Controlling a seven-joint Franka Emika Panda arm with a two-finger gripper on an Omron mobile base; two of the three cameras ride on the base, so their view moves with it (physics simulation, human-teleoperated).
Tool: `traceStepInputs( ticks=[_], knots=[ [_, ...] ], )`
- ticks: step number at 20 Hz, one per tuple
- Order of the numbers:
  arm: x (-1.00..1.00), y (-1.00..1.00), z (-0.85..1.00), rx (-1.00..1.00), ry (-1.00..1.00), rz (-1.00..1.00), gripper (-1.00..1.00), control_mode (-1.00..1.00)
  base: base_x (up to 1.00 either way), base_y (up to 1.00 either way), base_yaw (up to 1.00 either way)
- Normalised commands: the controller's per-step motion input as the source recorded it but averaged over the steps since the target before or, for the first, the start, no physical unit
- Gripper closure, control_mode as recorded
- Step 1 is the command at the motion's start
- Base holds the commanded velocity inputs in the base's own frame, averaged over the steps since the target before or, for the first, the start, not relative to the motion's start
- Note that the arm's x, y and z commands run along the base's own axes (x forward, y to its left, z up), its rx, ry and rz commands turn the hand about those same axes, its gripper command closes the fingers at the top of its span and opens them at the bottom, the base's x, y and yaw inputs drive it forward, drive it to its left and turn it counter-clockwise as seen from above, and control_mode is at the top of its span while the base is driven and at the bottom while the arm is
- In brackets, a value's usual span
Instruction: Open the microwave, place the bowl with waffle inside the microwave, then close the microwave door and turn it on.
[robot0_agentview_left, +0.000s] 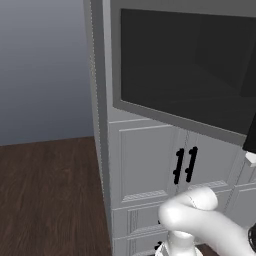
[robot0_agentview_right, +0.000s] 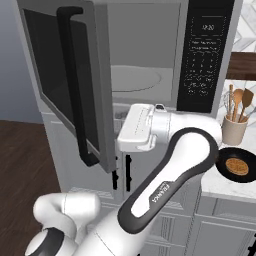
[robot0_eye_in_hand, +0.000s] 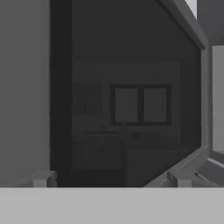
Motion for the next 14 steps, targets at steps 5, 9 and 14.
traceStepInputs(
  ticks=[5, 9, 14],
  knots=[
    [-0.36, 0.64, 0.02, -0.05, 0.0, 0.0, -1.0, -1.0, 0.0, 0.0, 0.0],
    [-0.39, 0.94, 0.11, -0.14, 0.0, -0.01, -1.0, -1.0, 0.0, 0.0, 0.0],
    [-0.5, 0.98, 0.11, -0.18, 0.0, -0.09, -1.0, -1.0, 0.0, 0.0, 0.0]
  ],
)
